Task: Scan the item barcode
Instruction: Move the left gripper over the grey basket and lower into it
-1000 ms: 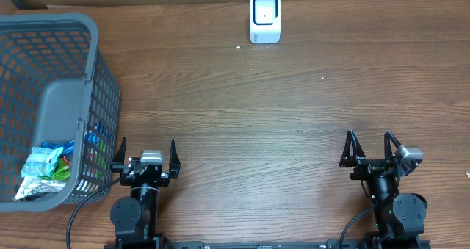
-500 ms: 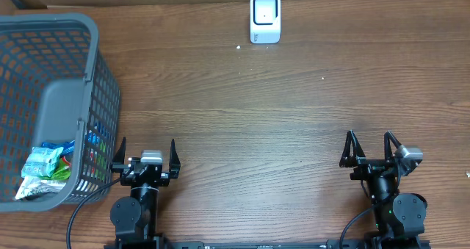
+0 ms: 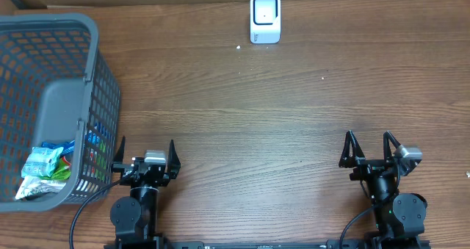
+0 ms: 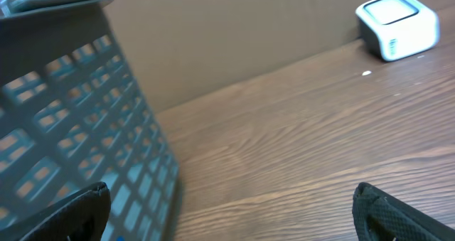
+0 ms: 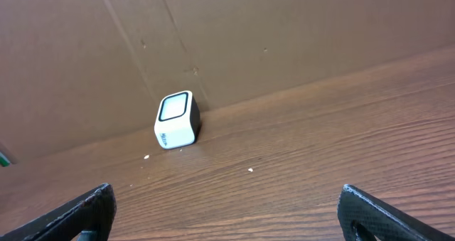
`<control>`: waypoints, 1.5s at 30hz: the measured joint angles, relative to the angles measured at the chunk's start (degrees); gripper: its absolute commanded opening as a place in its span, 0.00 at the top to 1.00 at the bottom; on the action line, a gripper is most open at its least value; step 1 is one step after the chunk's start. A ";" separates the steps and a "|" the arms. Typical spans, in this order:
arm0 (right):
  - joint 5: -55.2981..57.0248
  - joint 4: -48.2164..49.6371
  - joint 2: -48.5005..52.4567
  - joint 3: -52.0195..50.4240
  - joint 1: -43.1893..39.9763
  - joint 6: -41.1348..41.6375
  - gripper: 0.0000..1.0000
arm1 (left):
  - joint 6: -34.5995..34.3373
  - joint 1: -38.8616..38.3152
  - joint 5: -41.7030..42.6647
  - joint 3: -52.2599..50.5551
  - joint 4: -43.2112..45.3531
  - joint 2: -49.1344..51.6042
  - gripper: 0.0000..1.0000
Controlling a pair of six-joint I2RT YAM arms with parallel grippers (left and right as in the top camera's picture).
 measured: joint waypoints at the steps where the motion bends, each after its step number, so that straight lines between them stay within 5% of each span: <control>1: 0.04 0.00 0.00 0.00 0.00 0.02 0.00 | -0.11 0.00 0.96 0.00 0.04 0.00 0.00; 9: -0.15 0.02 0.00 0.00 0.00 0.02 0.00 | -10.08 0.00 5.77 0.00 0.50 0.00 0.00; 19: 1.16 -0.57 0.02 0.52 0.02 0.00 0.00 | -13.79 0.00 8.94 6.71 -3.58 2.91 0.00; 31: 5.55 -8.70 3.76 19.12 0.02 -7.15 0.00 | -16.63 0.00 12.50 32.74 -7.89 27.28 0.00; 45: -0.13 -27.91 28.85 54.25 0.00 -9.03 0.00 | -17.77 0.00 15.10 87.97 -46.47 60.35 0.00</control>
